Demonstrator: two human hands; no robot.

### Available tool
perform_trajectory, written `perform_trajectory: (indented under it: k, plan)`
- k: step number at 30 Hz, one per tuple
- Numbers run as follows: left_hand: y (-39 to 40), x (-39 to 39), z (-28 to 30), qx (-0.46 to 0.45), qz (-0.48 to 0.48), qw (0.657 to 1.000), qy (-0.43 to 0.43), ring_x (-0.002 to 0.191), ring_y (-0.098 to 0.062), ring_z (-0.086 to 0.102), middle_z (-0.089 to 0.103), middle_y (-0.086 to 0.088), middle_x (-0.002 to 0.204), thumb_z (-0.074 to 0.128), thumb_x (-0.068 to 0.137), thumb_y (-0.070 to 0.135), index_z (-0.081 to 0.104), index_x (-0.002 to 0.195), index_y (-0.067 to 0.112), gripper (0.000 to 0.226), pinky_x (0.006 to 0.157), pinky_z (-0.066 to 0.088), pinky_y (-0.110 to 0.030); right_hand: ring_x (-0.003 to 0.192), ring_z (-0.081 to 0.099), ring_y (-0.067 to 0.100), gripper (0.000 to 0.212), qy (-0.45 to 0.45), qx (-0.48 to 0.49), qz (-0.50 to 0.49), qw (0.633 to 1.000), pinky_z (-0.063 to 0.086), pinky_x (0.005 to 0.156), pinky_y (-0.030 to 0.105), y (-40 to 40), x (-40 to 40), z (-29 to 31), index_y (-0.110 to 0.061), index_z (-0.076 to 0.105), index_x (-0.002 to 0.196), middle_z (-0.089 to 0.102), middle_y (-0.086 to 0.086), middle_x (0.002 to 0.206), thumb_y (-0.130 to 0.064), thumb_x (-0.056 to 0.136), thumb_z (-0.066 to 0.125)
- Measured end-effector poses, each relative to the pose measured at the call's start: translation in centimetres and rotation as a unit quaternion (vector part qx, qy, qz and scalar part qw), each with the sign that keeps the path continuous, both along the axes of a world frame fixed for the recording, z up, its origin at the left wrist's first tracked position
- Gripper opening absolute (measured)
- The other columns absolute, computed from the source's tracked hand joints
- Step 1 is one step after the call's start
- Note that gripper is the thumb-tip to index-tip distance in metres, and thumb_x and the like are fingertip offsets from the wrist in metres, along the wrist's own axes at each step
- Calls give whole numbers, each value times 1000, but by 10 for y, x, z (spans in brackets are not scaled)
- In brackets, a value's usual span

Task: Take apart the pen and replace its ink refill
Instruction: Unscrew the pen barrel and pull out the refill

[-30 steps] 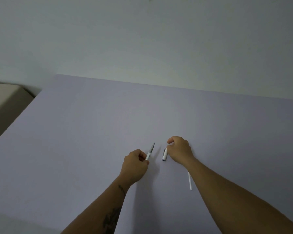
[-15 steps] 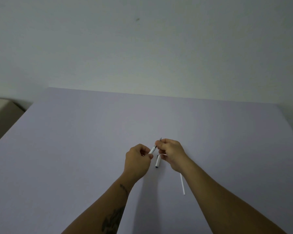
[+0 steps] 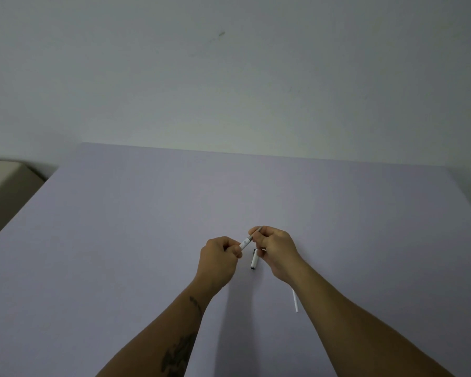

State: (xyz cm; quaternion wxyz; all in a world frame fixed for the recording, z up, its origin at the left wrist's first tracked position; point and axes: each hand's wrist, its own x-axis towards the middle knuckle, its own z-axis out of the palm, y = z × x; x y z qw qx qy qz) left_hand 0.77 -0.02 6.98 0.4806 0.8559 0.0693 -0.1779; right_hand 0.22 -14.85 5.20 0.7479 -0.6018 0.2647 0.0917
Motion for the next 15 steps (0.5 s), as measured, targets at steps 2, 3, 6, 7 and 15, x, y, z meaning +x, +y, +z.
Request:
perform_trajectory:
  k: [2,3,6,7,15]
  plan:
    - [3,0,1,-21,2,1000,8,54,-13,49,64,-3,66,56,92,11,71,77,12,21,48,42,-20,64,49,16,22,-8,31,7,999,47,63,29,1,0,2,-6,75,88,58,5,73,-2,97,55]
    - [4,-1,2,-34,1,999,11,56,-15,50,64,-4,66,56,92,11,71,78,12,20,52,45,-24,63,51,15,21,-7,51,12,999,48,62,28,0,0,3,-5,74,91,58,5,73,-2,97,55]
    - [5,-3,4,-52,2,999,6,63,-17,55,66,-5,68,56,92,12,72,79,13,20,65,51,-34,66,56,13,18,9,109,25,994,52,65,27,-4,1,5,-5,74,100,64,3,76,-1,96,57]
    - [3,-4,4,-51,3,999,1,64,-18,55,66,-4,69,56,93,13,72,80,13,20,66,52,-35,68,56,14,17,12,122,29,992,53,66,27,-4,1,5,-5,73,103,65,3,77,-1,95,59]
    - [0,-5,7,-49,0,999,-2,60,-15,52,65,-2,66,57,93,14,71,82,13,18,55,45,-28,65,50,14,11,16,103,-14,994,48,63,29,0,1,6,-4,70,87,56,6,74,-10,94,64]
